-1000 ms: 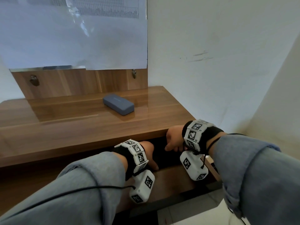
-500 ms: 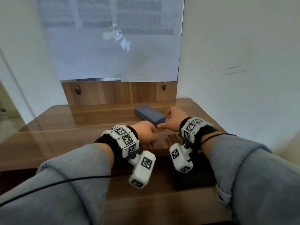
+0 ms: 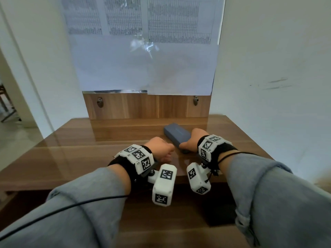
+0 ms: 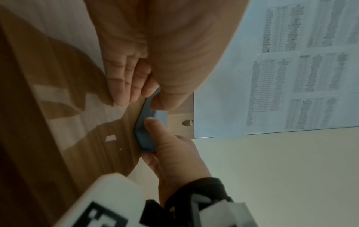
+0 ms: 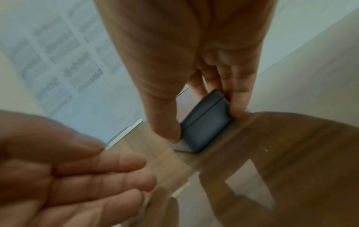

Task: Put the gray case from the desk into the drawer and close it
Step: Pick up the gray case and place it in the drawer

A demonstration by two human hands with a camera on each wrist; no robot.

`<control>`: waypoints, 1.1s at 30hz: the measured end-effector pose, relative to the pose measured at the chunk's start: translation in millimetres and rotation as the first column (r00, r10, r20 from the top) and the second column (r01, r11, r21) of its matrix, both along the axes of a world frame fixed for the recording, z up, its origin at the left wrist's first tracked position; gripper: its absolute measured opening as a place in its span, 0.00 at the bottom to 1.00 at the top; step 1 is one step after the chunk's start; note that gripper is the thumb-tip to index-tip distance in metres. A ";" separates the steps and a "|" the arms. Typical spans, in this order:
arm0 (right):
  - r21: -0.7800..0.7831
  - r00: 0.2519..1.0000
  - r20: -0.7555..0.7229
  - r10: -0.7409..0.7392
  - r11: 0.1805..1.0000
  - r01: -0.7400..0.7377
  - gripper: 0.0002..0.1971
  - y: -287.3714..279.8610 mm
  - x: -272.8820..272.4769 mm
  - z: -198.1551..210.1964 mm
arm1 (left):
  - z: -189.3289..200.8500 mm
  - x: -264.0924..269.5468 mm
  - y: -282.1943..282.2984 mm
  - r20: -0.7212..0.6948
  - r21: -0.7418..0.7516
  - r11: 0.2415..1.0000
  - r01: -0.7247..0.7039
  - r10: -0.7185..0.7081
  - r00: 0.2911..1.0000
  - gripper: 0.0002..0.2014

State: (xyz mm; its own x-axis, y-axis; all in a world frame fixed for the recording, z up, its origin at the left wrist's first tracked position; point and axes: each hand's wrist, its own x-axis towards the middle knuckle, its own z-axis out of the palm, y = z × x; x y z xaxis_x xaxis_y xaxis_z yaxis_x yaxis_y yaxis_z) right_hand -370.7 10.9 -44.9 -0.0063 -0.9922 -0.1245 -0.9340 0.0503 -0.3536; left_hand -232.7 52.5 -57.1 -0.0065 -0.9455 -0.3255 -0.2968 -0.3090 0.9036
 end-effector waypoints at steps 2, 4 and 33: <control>0.041 0.999 -0.018 0.027 0.999 -0.026 0.32 11.1 2.0 1.6 | -1.6 -1.6 0.0 -0.020 0.016 1.000 -0.023 0.024 1.000 0.07; 0.098 0.997 -0.015 0.071 0.993 -0.069 0.34 24.0 2.7 2.8 | -2.2 -3.5 2.3 -0.016 0.026 0.999 -0.024 0.025 1.000 0.05; 0.273 0.846 -0.243 0.476 0.870 -0.411 0.35 136.3 -95.4 38.3 | 23.6 -54.4 92.7 0.712 0.031 0.825 0.565 -0.414 0.566 0.31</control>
State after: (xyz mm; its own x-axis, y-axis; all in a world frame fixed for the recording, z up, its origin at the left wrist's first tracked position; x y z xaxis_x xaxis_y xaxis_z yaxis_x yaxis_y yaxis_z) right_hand -466.1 147.2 -6.6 0.3600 -0.8498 -0.3850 -0.9310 -0.3542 -0.0888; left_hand -287.1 145.1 -33.4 -0.3423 -0.9024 -0.2618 -0.8850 0.2160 0.4125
